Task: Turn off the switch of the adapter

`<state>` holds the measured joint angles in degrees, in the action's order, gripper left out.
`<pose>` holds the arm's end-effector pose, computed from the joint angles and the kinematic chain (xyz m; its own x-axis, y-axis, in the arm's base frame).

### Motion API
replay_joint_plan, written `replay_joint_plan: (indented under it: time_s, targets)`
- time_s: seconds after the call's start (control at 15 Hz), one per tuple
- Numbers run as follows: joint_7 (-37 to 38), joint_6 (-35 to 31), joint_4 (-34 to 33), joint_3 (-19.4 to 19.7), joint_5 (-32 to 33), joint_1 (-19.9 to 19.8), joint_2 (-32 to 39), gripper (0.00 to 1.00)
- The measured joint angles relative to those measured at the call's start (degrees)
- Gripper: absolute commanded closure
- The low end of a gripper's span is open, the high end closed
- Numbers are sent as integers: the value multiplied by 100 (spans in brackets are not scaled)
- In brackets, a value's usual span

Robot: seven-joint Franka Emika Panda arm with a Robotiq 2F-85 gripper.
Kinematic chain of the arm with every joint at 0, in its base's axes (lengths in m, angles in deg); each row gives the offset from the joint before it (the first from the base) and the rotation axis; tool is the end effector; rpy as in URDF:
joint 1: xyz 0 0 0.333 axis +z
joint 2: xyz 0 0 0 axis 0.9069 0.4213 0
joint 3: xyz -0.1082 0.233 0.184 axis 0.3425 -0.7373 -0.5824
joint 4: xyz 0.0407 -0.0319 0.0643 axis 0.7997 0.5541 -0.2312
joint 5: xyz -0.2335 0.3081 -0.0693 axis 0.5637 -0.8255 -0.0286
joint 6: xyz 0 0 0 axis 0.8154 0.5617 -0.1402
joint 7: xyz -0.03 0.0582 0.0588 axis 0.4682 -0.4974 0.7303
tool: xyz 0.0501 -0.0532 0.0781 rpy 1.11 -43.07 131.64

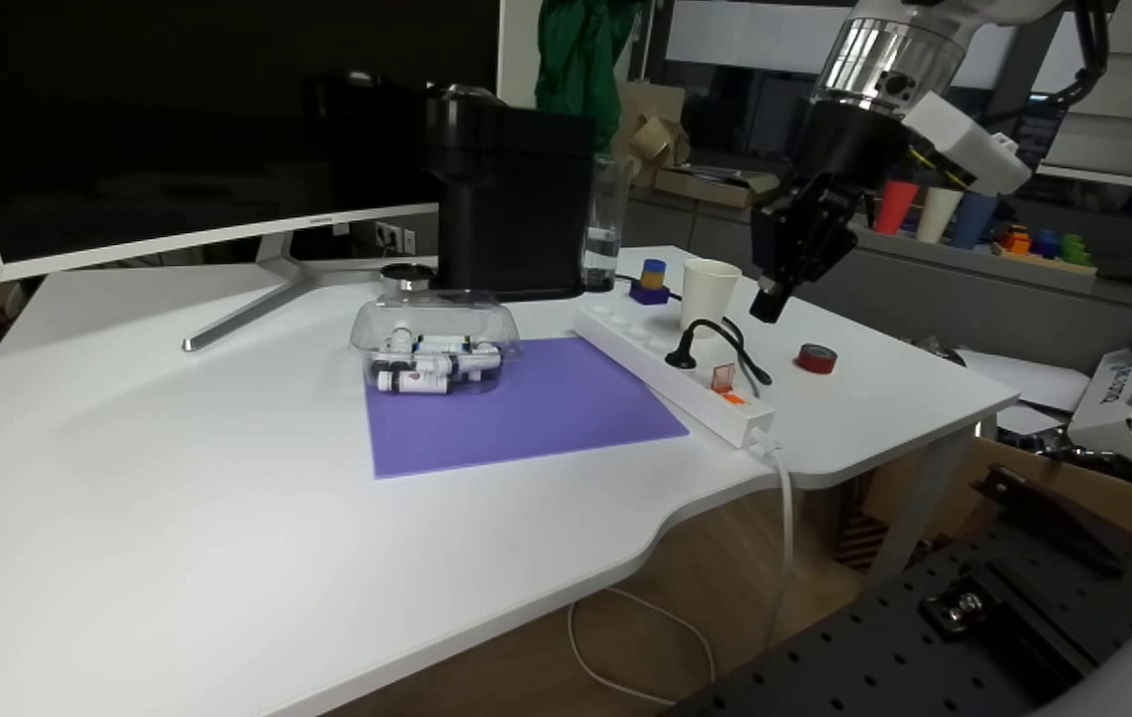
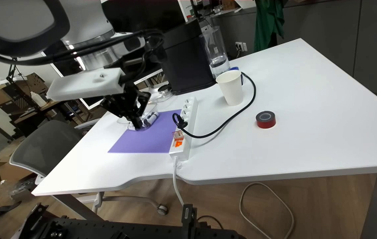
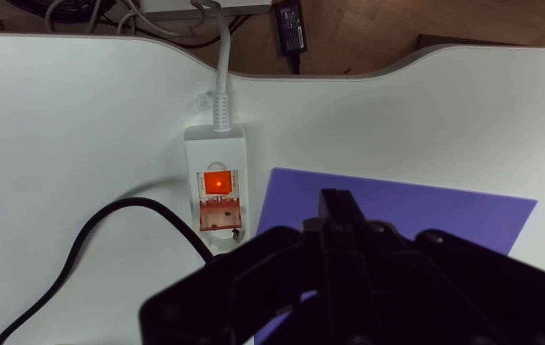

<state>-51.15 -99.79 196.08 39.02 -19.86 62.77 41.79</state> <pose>0.3379 -0.1519 0.2630 0.9929 0.0534 0.1064 0.0723 -0.9804 -0.1832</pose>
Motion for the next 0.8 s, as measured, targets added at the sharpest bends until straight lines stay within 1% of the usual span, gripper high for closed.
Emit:
replay_joint_plan:
  time_s: [0.13, 0.33, 0.6, 0.8]
  targets:
    - [95, 3, -18, -152, 151, -107, 2, 100]
    - [481, 20, -52, -410, 695, -369, 81, 100]
    - [604, 16, -177, -485, 1024, -571, 394, 100]
    - [629, -171, -243, -535, 1043, -611, 698, 100]
